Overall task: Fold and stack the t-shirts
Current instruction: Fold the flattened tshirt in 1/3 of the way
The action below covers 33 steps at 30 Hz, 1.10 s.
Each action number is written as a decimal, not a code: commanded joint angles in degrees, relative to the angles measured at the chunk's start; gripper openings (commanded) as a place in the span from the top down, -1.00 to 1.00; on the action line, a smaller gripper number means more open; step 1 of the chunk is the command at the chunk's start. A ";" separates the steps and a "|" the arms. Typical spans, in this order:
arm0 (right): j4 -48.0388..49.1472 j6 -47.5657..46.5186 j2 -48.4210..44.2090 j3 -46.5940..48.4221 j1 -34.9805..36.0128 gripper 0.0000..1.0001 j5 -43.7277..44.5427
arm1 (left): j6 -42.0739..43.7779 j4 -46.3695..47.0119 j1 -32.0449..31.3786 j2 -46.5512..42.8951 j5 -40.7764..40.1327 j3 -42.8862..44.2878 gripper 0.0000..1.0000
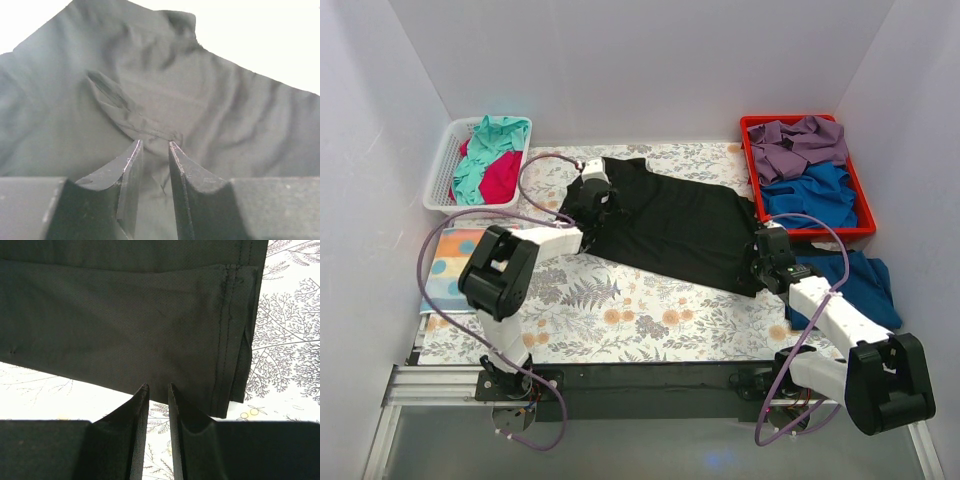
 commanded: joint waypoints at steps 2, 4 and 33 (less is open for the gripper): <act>3.15 -0.50 1.96 -0.79 0.67 0.44 -1.24 | 0.80 1.82 0.28 -12.86 -5.56 -5.13 0.45; 4.29 -0.59 2.58 -0.79 0.85 0.44 -1.68 | 0.19 -2.74 0.28 -13.74 -9.60 -5.49 0.45; 1.67 1.60 13.84 -1.40 3.31 0.43 3.06 | -36.36 -40.91 13.37 -9.95 -4.07 -18.92 0.53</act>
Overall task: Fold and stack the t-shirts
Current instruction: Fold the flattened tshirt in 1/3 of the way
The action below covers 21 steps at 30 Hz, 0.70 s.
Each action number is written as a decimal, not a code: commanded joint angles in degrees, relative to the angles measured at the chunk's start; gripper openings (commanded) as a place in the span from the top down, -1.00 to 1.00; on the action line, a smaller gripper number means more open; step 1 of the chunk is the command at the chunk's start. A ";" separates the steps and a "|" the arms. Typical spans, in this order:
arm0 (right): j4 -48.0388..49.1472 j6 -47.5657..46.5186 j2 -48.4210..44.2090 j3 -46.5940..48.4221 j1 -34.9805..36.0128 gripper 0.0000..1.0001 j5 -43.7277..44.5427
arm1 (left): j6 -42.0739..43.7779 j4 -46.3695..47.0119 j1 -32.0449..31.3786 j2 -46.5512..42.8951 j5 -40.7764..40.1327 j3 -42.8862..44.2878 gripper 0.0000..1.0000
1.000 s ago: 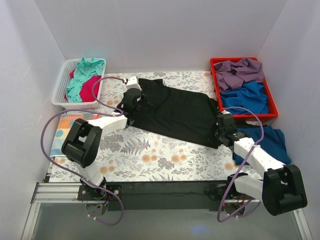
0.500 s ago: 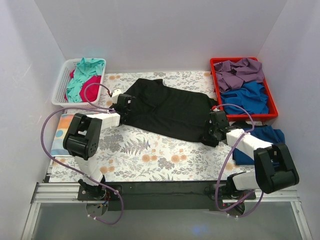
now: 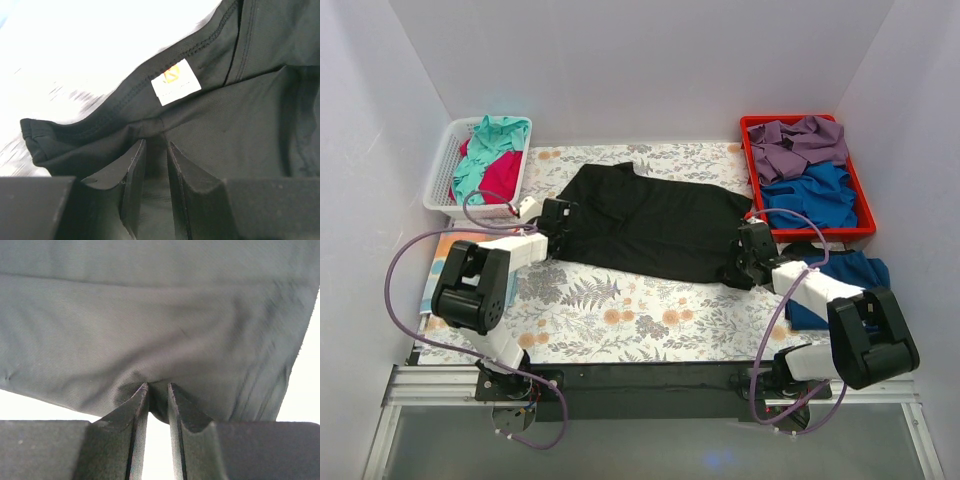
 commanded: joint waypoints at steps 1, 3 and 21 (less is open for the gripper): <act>-9.50 2.44 -2.27 -5.10 0.20 0.43 3.96 | -9.50 -14.92 0.68 -4.47 3.31 -10.73 0.53; -10.38 3.67 -3.42 -6.16 0.29 0.43 4.05 | -11.62 -15.27 0.76 -7.82 4.02 -14.69 0.53; -20.84 12.90 -26.52 -10.66 5.03 0.52 4.23 | -21.43 -31.36 -0.03 -56.77 -0.99 -27.19 0.62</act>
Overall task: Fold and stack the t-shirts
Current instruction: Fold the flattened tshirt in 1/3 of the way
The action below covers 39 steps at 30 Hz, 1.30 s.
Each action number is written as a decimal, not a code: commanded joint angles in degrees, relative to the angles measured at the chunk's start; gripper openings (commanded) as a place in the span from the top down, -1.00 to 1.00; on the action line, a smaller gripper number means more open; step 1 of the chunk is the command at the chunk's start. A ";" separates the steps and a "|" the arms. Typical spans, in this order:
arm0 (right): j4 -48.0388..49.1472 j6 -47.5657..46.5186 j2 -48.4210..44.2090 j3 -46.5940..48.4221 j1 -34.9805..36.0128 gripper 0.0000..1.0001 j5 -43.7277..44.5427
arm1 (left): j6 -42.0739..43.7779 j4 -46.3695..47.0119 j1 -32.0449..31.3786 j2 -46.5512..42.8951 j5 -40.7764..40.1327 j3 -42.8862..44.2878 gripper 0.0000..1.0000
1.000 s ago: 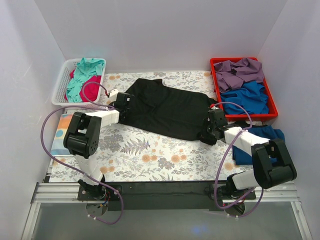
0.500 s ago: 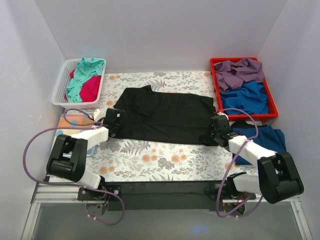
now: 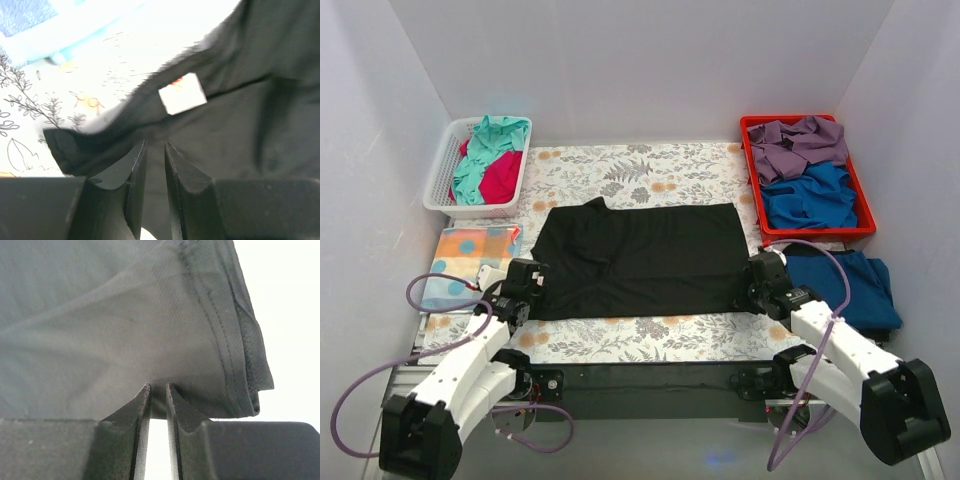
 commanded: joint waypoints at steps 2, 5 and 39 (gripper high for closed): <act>-11.41 1.93 -7.68 3.37 4.47 0.52 3.64 | 4.67 -2.23 -0.68 -8.05 -3.17 4.78 0.62; -13.26 0.09 -9.10 8.99 5.88 0.47 7.16 | 13.98 0.75 -0.68 -8.06 -2.30 9.61 0.60; 9.42 -18.29 14.98 18.06 6.41 -0.61 7.34 | 31.93 23.80 -5.95 34.49 6.68 21.75 -0.10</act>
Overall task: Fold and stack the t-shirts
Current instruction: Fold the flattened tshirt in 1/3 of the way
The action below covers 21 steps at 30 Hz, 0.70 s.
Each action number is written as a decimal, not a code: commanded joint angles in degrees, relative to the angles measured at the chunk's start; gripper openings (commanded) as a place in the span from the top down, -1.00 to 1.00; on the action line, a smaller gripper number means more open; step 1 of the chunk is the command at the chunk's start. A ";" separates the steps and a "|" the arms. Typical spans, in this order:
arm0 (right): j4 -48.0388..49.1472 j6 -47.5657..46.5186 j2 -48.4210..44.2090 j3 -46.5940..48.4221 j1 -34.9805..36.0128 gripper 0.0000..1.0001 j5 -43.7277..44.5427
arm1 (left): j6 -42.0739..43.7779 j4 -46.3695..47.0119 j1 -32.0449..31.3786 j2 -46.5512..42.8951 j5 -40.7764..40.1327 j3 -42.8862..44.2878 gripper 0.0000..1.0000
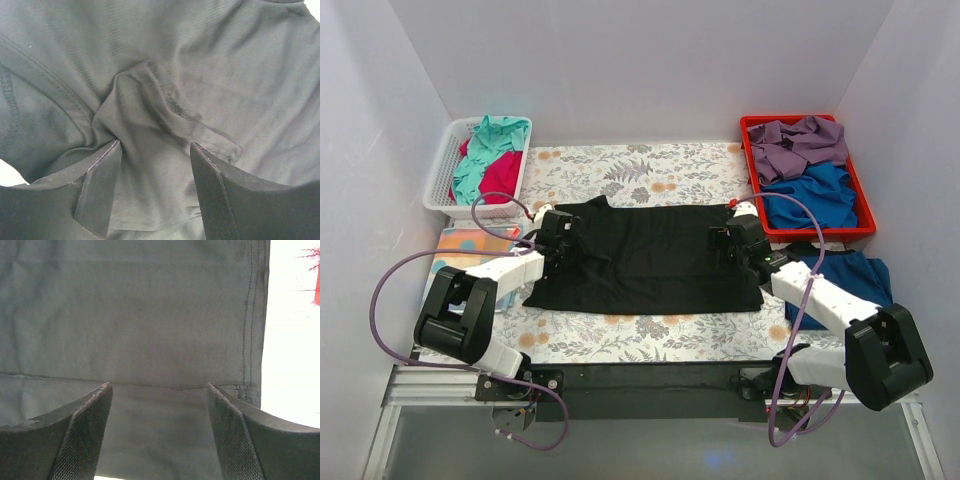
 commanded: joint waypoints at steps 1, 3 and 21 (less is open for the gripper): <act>2.01 0.29 0.49 1.25 0.34 -0.60 0.26 | -0.26 -3.43 -2.48 -2.08 -7.55 4.07 -0.10; 2.18 0.47 0.58 0.81 0.42 -0.59 0.26 | -1.14 -5.79 -4.06 -3.93 -9.94 4.95 -0.10; 2.62 0.65 0.58 -0.16 0.69 -0.54 1.05 | -0.53 -2.74 -5.82 3.62 -14.60 8.90 -0.10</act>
